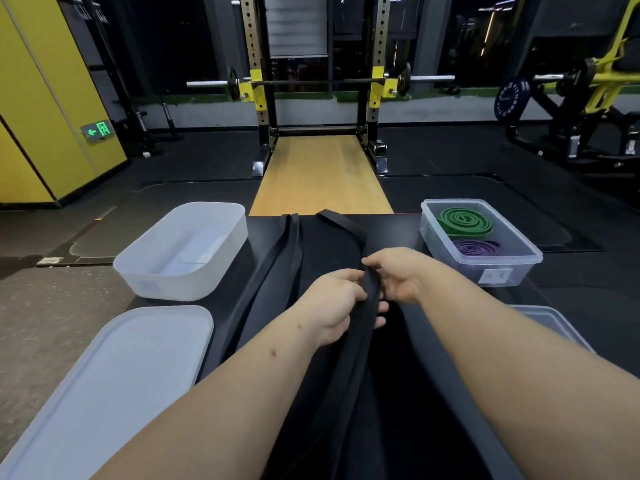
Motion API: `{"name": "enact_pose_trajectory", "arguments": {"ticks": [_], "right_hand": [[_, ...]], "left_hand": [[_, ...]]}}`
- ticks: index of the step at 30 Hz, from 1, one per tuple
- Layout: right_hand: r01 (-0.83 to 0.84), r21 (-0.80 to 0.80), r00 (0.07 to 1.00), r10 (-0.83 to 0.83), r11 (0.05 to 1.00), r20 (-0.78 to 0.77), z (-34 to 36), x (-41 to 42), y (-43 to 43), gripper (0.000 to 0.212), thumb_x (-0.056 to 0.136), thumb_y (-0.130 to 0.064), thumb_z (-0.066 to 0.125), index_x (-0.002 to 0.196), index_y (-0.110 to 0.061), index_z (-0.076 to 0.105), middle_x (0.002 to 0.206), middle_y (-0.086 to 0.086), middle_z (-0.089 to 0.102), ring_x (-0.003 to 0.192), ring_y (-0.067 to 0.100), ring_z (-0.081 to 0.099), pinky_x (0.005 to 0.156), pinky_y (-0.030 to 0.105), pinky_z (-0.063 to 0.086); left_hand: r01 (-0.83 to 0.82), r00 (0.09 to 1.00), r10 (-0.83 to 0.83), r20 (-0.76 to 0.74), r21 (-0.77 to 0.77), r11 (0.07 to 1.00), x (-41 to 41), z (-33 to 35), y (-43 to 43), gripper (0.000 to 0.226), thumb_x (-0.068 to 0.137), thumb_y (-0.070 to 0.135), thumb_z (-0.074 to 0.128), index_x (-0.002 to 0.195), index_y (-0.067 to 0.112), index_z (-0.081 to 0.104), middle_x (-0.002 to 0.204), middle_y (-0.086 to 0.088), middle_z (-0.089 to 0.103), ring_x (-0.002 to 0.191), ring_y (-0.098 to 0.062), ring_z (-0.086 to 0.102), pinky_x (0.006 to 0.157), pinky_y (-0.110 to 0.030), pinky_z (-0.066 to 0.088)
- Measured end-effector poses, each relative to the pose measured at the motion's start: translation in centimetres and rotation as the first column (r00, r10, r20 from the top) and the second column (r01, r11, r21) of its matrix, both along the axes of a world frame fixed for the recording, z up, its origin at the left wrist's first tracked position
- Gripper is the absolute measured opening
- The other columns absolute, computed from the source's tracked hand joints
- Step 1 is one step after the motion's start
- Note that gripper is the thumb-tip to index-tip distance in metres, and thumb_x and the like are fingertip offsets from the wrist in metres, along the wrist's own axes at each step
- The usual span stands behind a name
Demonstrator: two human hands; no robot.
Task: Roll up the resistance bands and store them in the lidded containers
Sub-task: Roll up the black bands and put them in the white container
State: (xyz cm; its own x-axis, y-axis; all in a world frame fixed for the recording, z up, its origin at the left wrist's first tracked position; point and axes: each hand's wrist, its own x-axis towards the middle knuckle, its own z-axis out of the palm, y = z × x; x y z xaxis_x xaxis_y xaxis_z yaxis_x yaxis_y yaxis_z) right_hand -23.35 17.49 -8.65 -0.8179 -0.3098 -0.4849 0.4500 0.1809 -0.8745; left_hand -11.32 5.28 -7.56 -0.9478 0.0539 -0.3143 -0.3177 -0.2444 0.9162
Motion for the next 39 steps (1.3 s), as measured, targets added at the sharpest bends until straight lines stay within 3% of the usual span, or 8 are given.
{"name": "enact_pose_trajectory", "arguments": {"ticks": [6, 8, 11, 16, 26, 30, 35, 39], "right_hand": [[0.111, -0.09, 0.914, -0.137, 0.99, -0.382, 3.2, -0.2, -1.6, 0.024, 0.099, -0.002, 0.063, 0.116, -0.019, 0.061, 0.096, 0.01, 0.07, 0.086, 0.026, 0.071, 0.084, 0.049, 0.062], [0.108, 0.001, 0.942, -0.102, 0.994, -0.321, 2.5, 0.2, -1.5, 0.031, 0.102, -0.008, 0.063, 0.13, -0.017, 0.051, 0.099, 0.012, 0.07, 0.092, 0.029, 0.073, 0.084, 0.047, 0.062], [0.006, 0.158, 0.982, 0.024, 0.987, -0.188, 1.1, 1.9, -1.0, 0.022, 0.103, -0.019, 0.063, 0.11, 0.002, 0.062, 0.095, 0.015, 0.076, 0.089, 0.03, 0.076, 0.078, 0.042, 0.063], [-0.04, 0.109, 0.996, 0.048, 0.993, -0.07, -0.7, 5.9, 1.3, 0.012, 0.099, -0.015, 0.062, 0.1, -0.006, 0.07, 0.082, 0.011, 0.071, 0.062, 0.022, 0.067, 0.058, 0.032, 0.057], [0.105, 0.098, 0.919, -0.059, 0.99, -0.389, -0.2, 9.7, 1.8, 0.045, 0.087, -0.021, 0.071, 0.131, -0.027, 0.066, 0.107, 0.005, 0.071, 0.071, 0.012, 0.056, 0.059, 0.024, 0.043], [-0.023, 0.143, 0.977, 0.053, 0.989, -0.207, -0.2, 12.7, 2.7, 0.041, 0.099, -0.014, 0.064, 0.139, -0.015, 0.055, 0.103, 0.01, 0.067, 0.075, 0.02, 0.065, 0.055, 0.028, 0.054], [-0.139, 0.123, 0.98, 0.155, 0.983, -0.128, 0.3, 17.1, 4.3, 0.009, 0.102, -0.01, 0.059, 0.111, -0.012, 0.062, 0.091, 0.011, 0.062, 0.058, 0.016, 0.067, 0.053, 0.028, 0.055], [-0.128, 0.144, 0.978, 0.149, 0.981, -0.147, -0.6, 19.0, 4.9, 0.039, 0.098, -0.006, 0.064, 0.135, -0.009, 0.053, 0.095, 0.013, 0.067, 0.054, 0.012, 0.067, 0.054, 0.028, 0.055]], "left_hand": [[0.01, 0.999, -0.008, -0.038, 0.069, 0.998, 0.4, 0.4, 0.4, 0.046, 0.102, 0.002, 0.041, 0.136, 0.028, 0.056, 0.11, -0.024, 0.067, 0.095, -0.037, 0.072, 0.09, -0.064, 0.055], [0.036, 0.999, -0.036, -0.006, 0.016, 0.999, 1.1, 0.4, 0.2, 0.038, 0.102, 0.001, 0.039, 0.131, 0.015, 0.059, 0.106, -0.021, 0.068, 0.094, -0.036, 0.072, 0.091, -0.063, 0.055], [0.057, 0.998, -0.055, 0.028, -0.065, 0.996, 2.3, 0.1, -0.1, 0.034, 0.102, -0.003, 0.04, 0.124, 0.006, 0.064, 0.103, -0.018, 0.072, 0.091, -0.03, 0.073, 0.079, -0.05, 0.062], [-0.064, 0.996, 0.067, 0.052, -0.061, 0.996, 2.9, -0.9, 0.3, 0.019, 0.102, -0.001, 0.049, 0.116, 0.007, 0.06, 0.101, -0.018, 0.073, 0.087, -0.03, 0.074, 0.069, -0.043, 0.061], [0.119, 0.99, -0.11, 0.092, -0.104, 0.987, 8.1, 1.1, 0.4, 0.036, 0.101, -0.006, 0.037, 0.121, 0.016, 0.056, 0.118, -0.028, 0.069, 0.099, -0.039, 0.071, 0.085, -0.055, 0.06], [0.073, 0.991, -0.054, 0.125, -0.152, 0.986, 10.1, -0.3, 0.9, 0.048, 0.101, 0.0, 0.051, 0.146, 0.015, 0.046, 0.107, -0.017, 0.071, 0.088, -0.032, 0.072, 0.076, -0.048, 0.063], [0.021, 0.996, -0.001, 0.087, -0.236, 0.971, 12.4, -1.6, 1.7, 0.05, 0.097, 0.007, 0.063, 0.144, 0.014, 0.046, 0.106, -0.014, 0.076, 0.087, -0.026, 0.075, 0.067, -0.037, 0.061], [0.028, 0.998, -0.002, 0.063, -0.407, 0.913, 13.8, -1.4, 2.3, 0.055, 0.097, 0.014, 0.066, 0.147, 0.014, 0.043, 0.095, -0.015, 0.075, 0.069, -0.019, 0.073, 0.052, -0.026, 0.051]]}}
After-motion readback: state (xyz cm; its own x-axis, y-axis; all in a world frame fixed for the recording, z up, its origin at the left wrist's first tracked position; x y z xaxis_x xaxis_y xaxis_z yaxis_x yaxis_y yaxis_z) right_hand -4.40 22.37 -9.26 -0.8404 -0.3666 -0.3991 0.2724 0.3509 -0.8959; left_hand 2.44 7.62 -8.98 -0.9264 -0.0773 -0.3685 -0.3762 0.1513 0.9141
